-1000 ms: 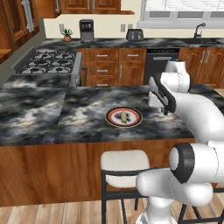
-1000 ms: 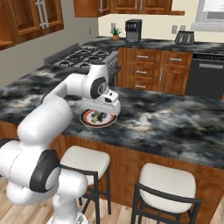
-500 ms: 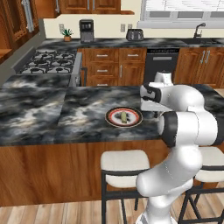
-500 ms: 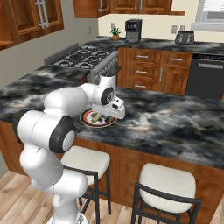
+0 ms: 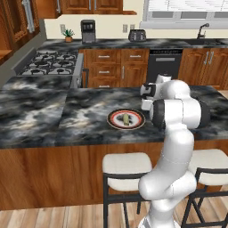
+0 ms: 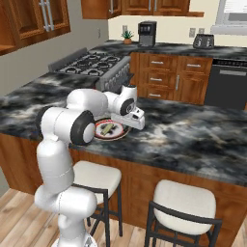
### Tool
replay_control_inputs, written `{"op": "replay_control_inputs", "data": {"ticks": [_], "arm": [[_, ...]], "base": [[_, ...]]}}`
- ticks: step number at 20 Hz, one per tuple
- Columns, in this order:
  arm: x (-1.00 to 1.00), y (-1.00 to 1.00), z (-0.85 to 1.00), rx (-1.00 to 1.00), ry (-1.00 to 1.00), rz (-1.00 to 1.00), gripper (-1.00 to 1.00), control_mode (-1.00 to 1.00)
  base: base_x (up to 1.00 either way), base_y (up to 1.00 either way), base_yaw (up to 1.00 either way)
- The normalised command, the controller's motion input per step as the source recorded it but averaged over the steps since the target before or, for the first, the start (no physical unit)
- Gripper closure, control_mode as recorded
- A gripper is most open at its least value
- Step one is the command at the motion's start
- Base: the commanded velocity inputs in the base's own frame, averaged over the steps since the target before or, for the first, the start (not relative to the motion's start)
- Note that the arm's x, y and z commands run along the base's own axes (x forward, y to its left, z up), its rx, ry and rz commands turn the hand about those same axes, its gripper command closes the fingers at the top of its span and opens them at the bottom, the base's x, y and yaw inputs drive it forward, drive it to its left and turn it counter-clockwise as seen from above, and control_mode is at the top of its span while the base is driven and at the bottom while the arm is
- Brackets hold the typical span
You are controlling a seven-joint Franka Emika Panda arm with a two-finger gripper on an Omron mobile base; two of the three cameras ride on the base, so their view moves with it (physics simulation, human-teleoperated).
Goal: Retrieve the butter from the fridge and place it on a plate on the dining table. Then retrieve the butter knife by the fridge and place it near the plate.
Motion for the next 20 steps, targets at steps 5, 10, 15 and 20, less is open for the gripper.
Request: {"op": "replay_control_inputs", "data": {"ticks": [5,10,15,20], "arm": [[0.81,-0.21,-0.45,0.02,0.0,-0.01,1.0,-1.0],[0.52,-0.08,-0.51,0.01,0.0,0.0,1.0,-1.0],[0.28,0.0,-0.44,0.03,0.0,0.0,1.0,-1.0],[0.0,0.0,-0.31,0.02,-0.03,0.0,1.0,-1.0]], "base": [[0.0,0.0,0.0],[0.0,0.0,0.0],[0.0,0.0,0.0],[0.0,0.0,0.0]]}}
